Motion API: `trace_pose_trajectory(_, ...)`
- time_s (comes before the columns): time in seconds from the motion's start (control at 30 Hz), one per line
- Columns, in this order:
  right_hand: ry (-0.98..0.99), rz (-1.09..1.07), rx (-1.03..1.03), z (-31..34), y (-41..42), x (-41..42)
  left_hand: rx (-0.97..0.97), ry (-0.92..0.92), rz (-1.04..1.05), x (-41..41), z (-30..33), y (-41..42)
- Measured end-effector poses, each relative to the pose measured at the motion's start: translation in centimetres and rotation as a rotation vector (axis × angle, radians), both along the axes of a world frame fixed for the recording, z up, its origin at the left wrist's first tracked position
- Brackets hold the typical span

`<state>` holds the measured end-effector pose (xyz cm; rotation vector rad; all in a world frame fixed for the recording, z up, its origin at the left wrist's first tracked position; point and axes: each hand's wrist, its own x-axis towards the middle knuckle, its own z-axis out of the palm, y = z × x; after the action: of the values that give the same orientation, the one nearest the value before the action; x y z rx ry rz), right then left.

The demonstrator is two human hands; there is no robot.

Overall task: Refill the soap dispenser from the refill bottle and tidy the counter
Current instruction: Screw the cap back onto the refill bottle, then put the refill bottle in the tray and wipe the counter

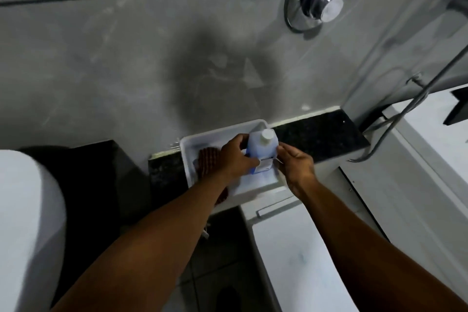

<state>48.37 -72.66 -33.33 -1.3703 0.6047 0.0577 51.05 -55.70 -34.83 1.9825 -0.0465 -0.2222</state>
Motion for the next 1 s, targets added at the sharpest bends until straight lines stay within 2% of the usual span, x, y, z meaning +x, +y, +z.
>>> trace_pose_trajectory(0.23,0.028,-0.014,-0.027,-2.0,-0.6,1.7,-0.072,0.046,0.04,0.7,-2.4,-0.9)
trace_pose_trajectory(0.33,0.055,-0.062,-0.042,-1.5,-0.3,1.2,-0.045,0.02,-0.019,0.6,-1.9,-0.8)
trace_pose_trajectory(0.43,0.128,-0.219,-0.018,-0.5,0.7,-1.1,0.03,0.024,-0.045,-0.4,-1.5,1.5)
trace_pose_trajectory(0.5,0.117,-0.237,0.057,0.0,1.7,-3.8,0.172,-0.017,0.021,-1.6,-1.6,4.7)
trace_pose_trajectory(0.57,0.077,-0.095,-0.003,-0.1,4.0,-6.2,0.337,-0.103,0.057,-2.9,-2.0,8.4)
trace_pose_trajectory(0.63,0.052,0.165,-0.339,-1.4,7.3,-6.9,0.551,-0.177,0.002,-4.2,-2.7,12.0)
trace_pose_trajectory(0.7,-0.003,0.408,-0.624,-2.7,10.7,-5.6,0.691,-0.165,-0.075,-5.4,-3.4,14.3)
trace_pose_trajectory(0.77,-0.017,0.595,-0.785,-3.9,13.8,-3.5,0.725,-0.147,-0.122,-6.1,-4.0,15.6)
trace_pose_trajectory(0.87,0.098,0.778,-1.0,-5.7,16.4,-0.6,0.735,-0.164,-0.16,-6.3,-4.5,16.0)
trace_pose_trajectory(1.0,0.119,0.927,-1.128,-7.1,17.5,1.2,0.749,-0.153,-0.17,-6.3,-4.7,16.1)
